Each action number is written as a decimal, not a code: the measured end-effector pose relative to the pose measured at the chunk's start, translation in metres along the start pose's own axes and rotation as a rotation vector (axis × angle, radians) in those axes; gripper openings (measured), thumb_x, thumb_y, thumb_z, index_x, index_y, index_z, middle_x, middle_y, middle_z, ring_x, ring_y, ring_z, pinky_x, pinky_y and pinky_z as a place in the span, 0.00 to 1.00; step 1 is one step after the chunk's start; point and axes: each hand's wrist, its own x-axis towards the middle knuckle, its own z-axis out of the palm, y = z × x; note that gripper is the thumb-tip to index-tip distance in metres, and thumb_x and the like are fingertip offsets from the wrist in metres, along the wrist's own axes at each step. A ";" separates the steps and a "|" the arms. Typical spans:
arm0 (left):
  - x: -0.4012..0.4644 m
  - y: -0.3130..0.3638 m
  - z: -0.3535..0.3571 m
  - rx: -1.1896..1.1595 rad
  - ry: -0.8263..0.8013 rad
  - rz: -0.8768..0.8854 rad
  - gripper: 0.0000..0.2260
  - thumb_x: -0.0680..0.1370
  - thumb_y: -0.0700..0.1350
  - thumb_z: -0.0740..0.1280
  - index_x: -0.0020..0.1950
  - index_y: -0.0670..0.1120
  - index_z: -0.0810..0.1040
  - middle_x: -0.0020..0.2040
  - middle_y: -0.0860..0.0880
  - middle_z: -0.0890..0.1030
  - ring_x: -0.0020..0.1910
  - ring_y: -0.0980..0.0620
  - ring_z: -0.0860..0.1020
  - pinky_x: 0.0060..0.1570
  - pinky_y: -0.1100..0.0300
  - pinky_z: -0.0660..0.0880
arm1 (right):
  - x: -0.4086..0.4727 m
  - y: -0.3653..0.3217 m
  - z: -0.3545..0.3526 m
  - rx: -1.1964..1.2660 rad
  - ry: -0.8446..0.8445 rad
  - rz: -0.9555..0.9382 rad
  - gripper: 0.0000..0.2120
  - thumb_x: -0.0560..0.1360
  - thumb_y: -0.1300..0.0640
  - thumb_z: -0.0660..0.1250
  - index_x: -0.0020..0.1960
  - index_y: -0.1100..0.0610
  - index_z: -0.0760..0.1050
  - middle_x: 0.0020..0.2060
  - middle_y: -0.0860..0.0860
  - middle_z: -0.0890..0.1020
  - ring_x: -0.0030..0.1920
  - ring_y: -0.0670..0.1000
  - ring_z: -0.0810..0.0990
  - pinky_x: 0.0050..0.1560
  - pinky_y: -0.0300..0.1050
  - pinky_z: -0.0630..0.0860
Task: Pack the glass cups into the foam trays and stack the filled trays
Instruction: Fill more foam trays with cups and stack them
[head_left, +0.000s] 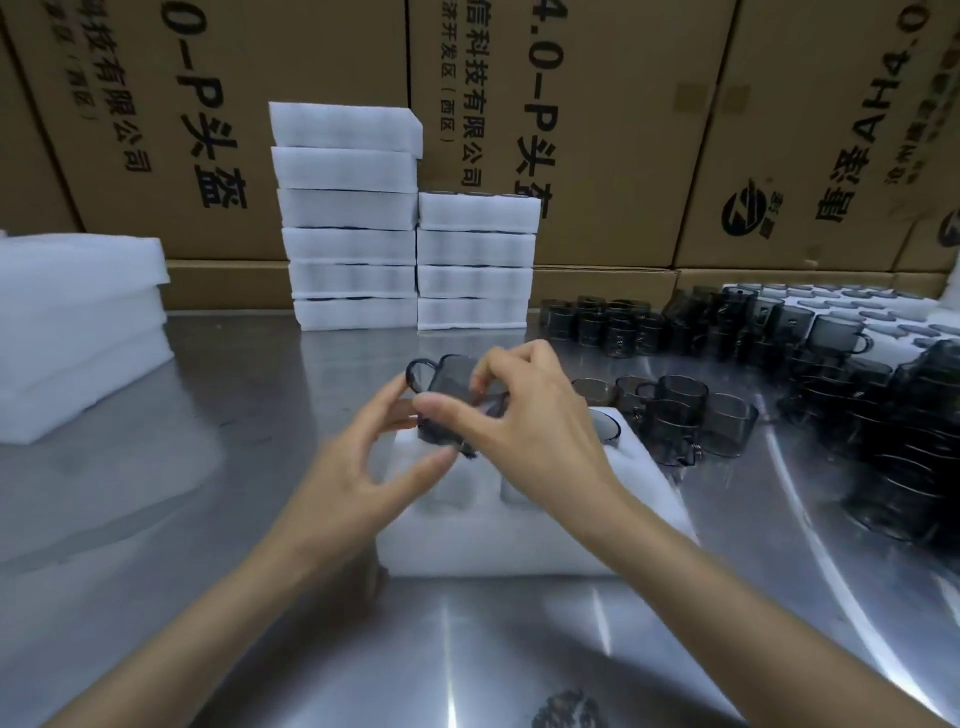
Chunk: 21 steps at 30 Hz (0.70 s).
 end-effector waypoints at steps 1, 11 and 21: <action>-0.002 0.000 0.000 0.012 -0.020 0.005 0.34 0.66 0.66 0.69 0.70 0.61 0.65 0.58 0.68 0.76 0.62 0.69 0.71 0.60 0.70 0.66 | -0.003 -0.003 0.003 0.018 -0.003 0.002 0.26 0.58 0.26 0.64 0.44 0.45 0.67 0.45 0.41 0.68 0.41 0.41 0.74 0.41 0.42 0.73; -0.008 -0.005 -0.005 0.211 -0.186 0.061 0.26 0.60 0.67 0.66 0.56 0.75 0.63 0.60 0.86 0.54 0.68 0.77 0.42 0.58 0.85 0.47 | -0.021 -0.006 0.021 -0.059 -0.086 -0.074 0.27 0.63 0.28 0.66 0.51 0.47 0.69 0.46 0.40 0.74 0.50 0.44 0.70 0.48 0.41 0.70; -0.015 -0.003 -0.007 0.222 -0.203 0.140 0.29 0.63 0.64 0.66 0.61 0.75 0.60 0.63 0.81 0.58 0.67 0.77 0.50 0.60 0.83 0.49 | -0.028 -0.015 0.029 -0.111 -0.092 -0.048 0.29 0.63 0.28 0.66 0.52 0.48 0.68 0.47 0.42 0.73 0.51 0.45 0.67 0.49 0.41 0.68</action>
